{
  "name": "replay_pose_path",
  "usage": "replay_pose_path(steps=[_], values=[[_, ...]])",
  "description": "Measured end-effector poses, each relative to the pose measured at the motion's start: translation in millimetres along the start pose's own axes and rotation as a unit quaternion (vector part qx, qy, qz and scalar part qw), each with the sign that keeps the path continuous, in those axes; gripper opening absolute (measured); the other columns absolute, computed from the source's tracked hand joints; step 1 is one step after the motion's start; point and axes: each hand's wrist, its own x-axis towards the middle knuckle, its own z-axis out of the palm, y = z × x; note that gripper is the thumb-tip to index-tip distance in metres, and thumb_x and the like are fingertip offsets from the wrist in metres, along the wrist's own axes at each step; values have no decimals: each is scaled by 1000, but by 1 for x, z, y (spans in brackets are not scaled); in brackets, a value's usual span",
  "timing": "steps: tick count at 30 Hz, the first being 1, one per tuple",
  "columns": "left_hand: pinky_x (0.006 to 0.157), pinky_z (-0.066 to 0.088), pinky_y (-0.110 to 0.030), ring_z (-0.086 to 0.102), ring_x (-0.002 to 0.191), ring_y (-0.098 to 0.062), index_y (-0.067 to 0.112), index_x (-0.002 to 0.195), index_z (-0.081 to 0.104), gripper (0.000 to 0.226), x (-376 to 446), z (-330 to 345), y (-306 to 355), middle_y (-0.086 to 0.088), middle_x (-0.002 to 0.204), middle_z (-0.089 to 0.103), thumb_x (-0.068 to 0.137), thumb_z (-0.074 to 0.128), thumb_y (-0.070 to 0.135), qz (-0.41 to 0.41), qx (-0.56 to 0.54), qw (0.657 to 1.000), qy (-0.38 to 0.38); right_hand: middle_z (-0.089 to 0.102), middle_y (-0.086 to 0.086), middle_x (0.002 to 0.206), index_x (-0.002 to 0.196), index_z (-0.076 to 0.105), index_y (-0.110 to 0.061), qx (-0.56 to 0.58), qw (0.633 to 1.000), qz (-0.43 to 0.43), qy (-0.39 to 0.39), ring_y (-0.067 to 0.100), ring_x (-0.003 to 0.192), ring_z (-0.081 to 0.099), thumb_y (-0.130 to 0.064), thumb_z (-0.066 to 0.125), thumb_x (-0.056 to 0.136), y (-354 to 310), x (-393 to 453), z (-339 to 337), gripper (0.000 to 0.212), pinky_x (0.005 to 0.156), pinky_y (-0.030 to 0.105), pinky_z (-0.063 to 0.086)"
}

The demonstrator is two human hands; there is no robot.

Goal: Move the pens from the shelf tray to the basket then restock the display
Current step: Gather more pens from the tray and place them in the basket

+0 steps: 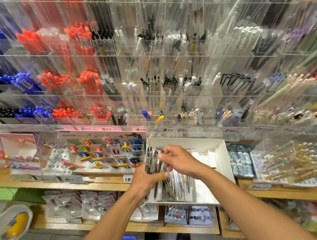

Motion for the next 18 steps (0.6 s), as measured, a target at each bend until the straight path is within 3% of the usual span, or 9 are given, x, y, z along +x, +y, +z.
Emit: replay_pose_path(steps=[2,4,6,8,10,13,16,18], values=[[45,41,-19,54,54,-7,17,84,70,22,-3,-3,-3,4,66,69,70,88,21,-2,-23,1000,5,66,-4,68,89,58,-18,94,995,9,-20,9,54,60,-32,59,96,10,4,3,16,54,20,46],[46,41,-21,55,56,-9,15,86,71,20,-4,-8,-8,0,68,69,74,85,21,-18,-53,998,23,70,0,70,93,60,-14,107,993,50,13,11,54,59,-34,56,97,27,10,6,21,55,24,48],[46,42,-21,54,53,-9,8,89,67,22,-6,-12,-12,-1,63,66,78,82,20,-49,-89,994,28,73,8,79,84,62,-8,-33,992,115,49,16,61,63,-30,55,97,51,17,12,27,65,30,56],[46,42,-22,50,48,-10,7,86,66,15,-6,-16,-16,-1,57,59,82,77,16,-76,-127,989,11,73,14,89,79,62,-5,-183,966,182,-4,22,75,69,-21,57,95,77,18,24,23,72,33,58],[46,42,-23,50,48,-11,6,87,66,12,-7,-18,-17,-2,57,57,85,74,13,-89,-142,986,-2,67,4,81,82,60,-8,-288,934,207,-52,21,78,68,-23,62,92,94,14,39,18,63,29,53],[48,47,-25,58,53,-15,0,102,64,21,-7,-19,-18,-6,64,63,86,73,11,-101,-171,980,-2,52,-4,71,82,53,-15,-360,914,185,-38,18,72,57,-24,61,91,105,9,55,15,57,25,41],[53,53,-27,63,60,-19,-2,106,64,24,-6,-20,-17,-12,74,68,87,73,10,-106,-197,975,-14,47,-5,71,87,56,-16,-402,897,179,-41,18,73,52,-16,57,89,104,9,60,3,61,28,41],[56,54,-28,64,63,-20,-2,105,65,23,-5,-19,-17,-13,76,68,87,73,11,-107,-204,973,-17,48,-5,73,84,55,-16,-399,895,193,-53,18,74,54,-21,56,88,105,10,59,7,62,28,42]])
